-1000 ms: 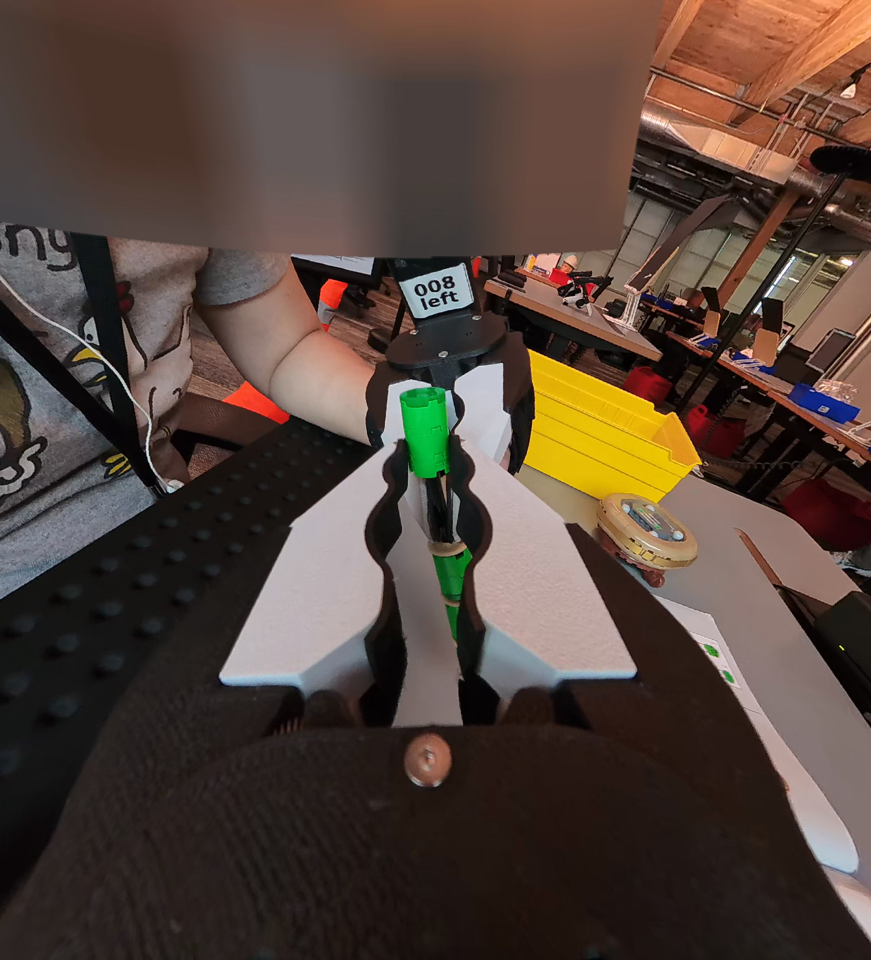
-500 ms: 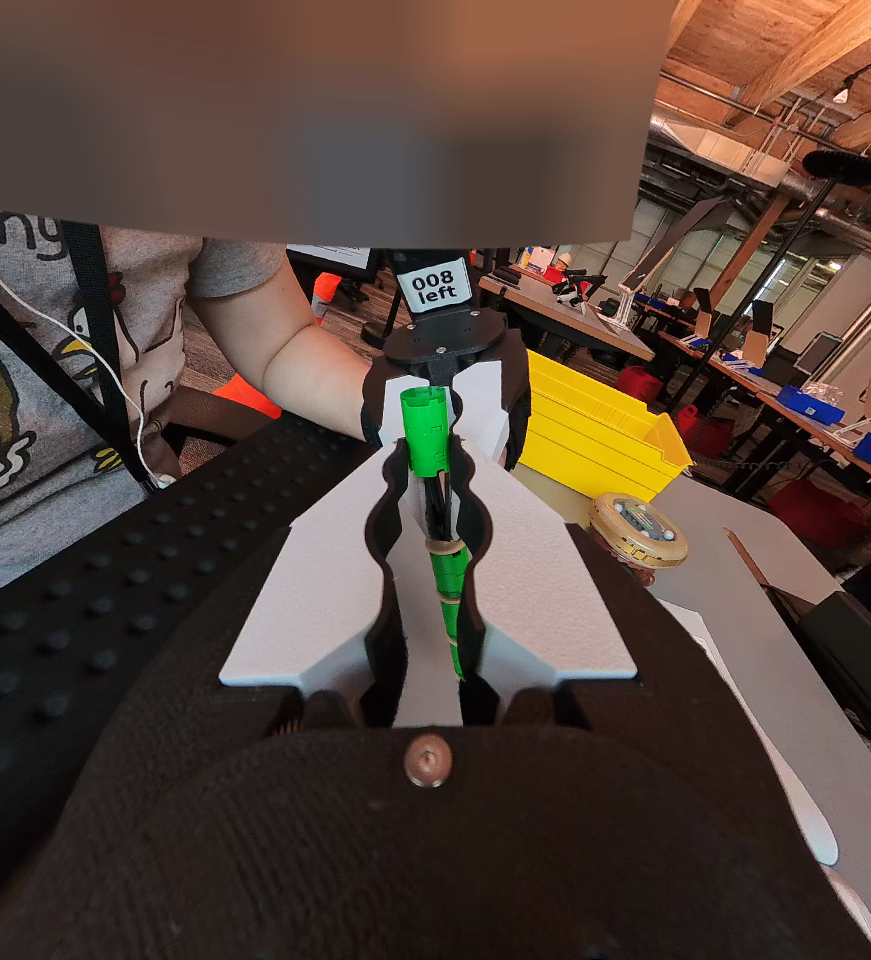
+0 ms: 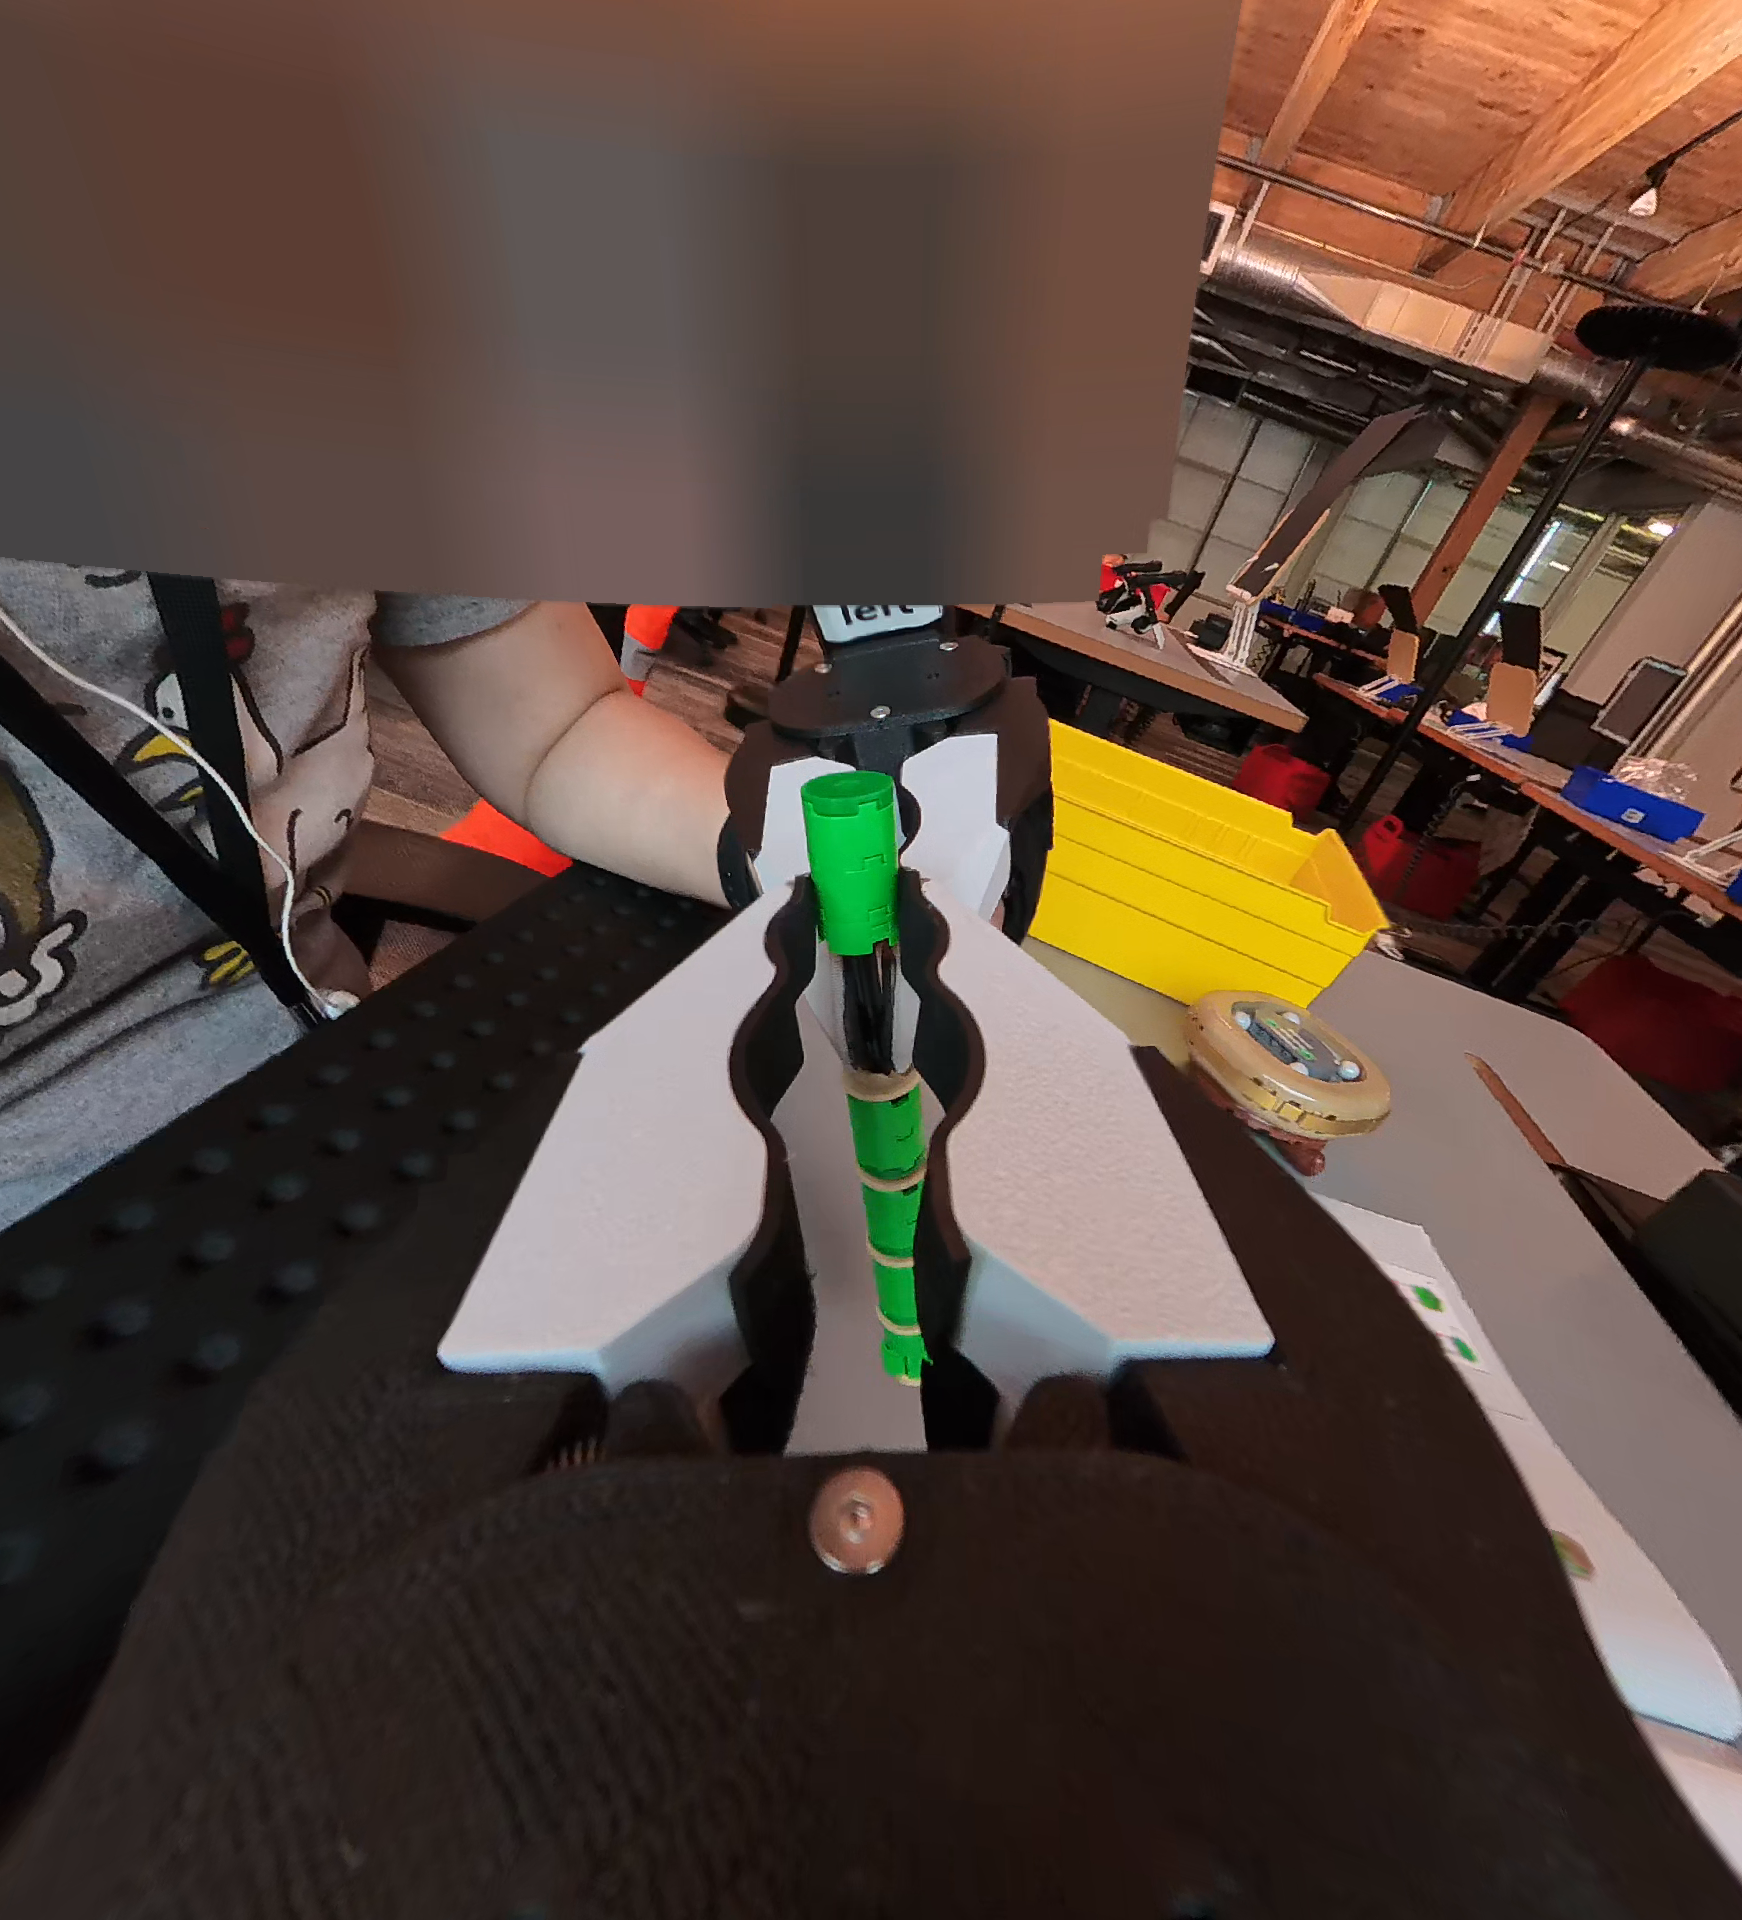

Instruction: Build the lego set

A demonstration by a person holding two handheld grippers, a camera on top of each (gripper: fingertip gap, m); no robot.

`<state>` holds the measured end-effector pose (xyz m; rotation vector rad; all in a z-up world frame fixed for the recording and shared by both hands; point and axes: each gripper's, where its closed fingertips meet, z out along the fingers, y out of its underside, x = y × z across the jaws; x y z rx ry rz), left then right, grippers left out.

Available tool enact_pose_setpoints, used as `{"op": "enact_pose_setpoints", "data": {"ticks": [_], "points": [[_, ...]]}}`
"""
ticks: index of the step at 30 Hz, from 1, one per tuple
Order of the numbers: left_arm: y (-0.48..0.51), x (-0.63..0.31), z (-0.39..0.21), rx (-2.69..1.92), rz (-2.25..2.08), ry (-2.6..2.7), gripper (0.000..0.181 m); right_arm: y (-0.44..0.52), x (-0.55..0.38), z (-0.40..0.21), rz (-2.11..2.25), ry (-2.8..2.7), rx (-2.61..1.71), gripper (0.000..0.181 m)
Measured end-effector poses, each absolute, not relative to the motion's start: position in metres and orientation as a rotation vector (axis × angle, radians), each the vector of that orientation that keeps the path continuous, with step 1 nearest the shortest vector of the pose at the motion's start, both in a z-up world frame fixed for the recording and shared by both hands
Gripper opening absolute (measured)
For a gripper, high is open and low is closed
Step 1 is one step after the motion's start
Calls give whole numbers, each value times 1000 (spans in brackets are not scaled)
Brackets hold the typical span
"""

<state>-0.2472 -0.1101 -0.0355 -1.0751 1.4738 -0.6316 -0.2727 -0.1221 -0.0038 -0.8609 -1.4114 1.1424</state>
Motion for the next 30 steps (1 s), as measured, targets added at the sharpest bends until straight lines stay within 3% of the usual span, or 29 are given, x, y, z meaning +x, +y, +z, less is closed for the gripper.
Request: {"op": "enact_pose_setpoints", "data": {"ticks": [16,30], "points": [[-90,-248,-44,-1351,-918,1349,2,-91,-275,-7,1419,-1189,-1087,15],[-84,-249,-51,-1429,-955,1332,3,-86,-277,-16,1395,-1205,-1122,19]]}}
